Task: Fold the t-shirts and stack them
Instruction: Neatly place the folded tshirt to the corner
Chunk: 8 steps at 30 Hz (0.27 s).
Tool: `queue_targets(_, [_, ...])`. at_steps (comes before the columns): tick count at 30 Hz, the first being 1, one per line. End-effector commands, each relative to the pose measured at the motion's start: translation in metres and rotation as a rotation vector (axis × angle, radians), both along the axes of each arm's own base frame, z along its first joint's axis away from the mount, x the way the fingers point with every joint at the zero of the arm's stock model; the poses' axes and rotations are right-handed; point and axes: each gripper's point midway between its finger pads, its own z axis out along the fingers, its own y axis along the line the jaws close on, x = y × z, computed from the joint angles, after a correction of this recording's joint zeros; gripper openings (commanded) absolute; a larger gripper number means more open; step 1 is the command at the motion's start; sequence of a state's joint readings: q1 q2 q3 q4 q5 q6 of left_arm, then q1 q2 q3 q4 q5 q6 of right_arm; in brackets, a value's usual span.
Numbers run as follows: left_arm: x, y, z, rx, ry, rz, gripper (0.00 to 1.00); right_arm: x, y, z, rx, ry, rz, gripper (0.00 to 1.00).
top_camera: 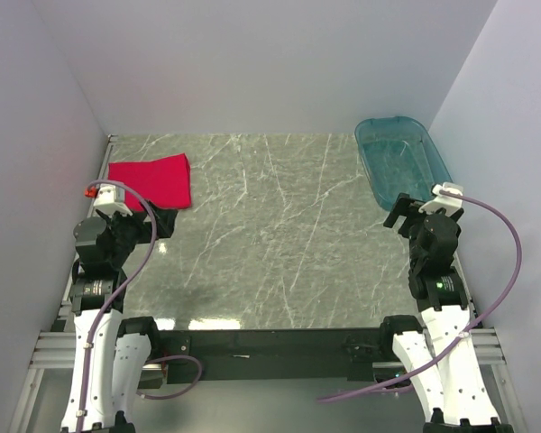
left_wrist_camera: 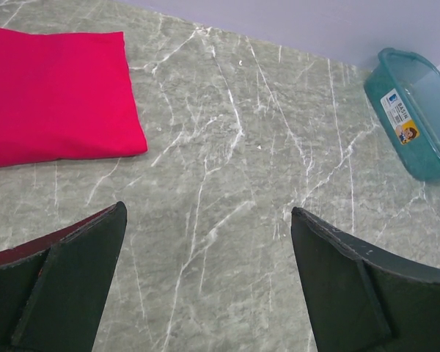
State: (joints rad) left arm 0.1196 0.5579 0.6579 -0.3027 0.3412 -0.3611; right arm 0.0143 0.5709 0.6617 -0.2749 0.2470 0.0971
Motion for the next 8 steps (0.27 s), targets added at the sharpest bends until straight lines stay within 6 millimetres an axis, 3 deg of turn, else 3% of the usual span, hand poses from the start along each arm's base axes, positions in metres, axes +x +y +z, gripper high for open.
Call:
queue_targets(1, [0.0000,0.0006,0.0055,0.014,-0.027,0.002,1.00,0.0000,-0.0042,0.0132,0.012,-0.064,-0.029,0.96])
queue_targets(6, [-0.0001,0.0005,0.0051,0.015,-0.025,0.002,0.99,-0.0002,-0.0038,0.0107,0.008,-0.061,-0.023,0.94])
queue_targets(8, [0.0000,0.0005,0.0058,0.015,-0.026,0.003,1.00,-0.0003,-0.0007,0.0123,-0.023,-0.064,0.008,0.98])
